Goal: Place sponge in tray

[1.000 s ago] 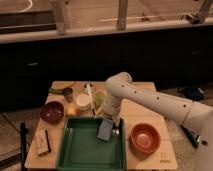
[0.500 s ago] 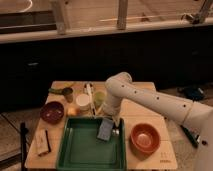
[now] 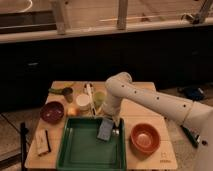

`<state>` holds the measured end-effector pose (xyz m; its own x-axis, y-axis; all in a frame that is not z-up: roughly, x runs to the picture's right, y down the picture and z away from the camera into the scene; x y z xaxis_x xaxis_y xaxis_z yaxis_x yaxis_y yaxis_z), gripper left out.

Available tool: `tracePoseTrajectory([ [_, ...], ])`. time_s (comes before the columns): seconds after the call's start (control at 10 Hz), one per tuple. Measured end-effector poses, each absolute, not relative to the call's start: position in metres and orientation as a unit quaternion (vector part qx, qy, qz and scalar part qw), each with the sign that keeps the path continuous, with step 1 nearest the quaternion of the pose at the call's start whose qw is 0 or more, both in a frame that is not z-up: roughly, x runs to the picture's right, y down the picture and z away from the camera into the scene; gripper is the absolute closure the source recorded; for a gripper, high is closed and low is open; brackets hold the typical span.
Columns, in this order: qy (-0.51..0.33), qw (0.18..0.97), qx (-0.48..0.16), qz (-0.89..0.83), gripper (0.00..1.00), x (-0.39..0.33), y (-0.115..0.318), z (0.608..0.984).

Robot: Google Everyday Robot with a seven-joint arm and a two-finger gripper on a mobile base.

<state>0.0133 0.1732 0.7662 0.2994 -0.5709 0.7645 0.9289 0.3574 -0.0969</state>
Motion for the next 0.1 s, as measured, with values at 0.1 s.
tracePoseTrajectory([
  [0.1,-0.324,0.757,-0.276,-0.495,0.24,0.0133,0.1732,0.7662],
])
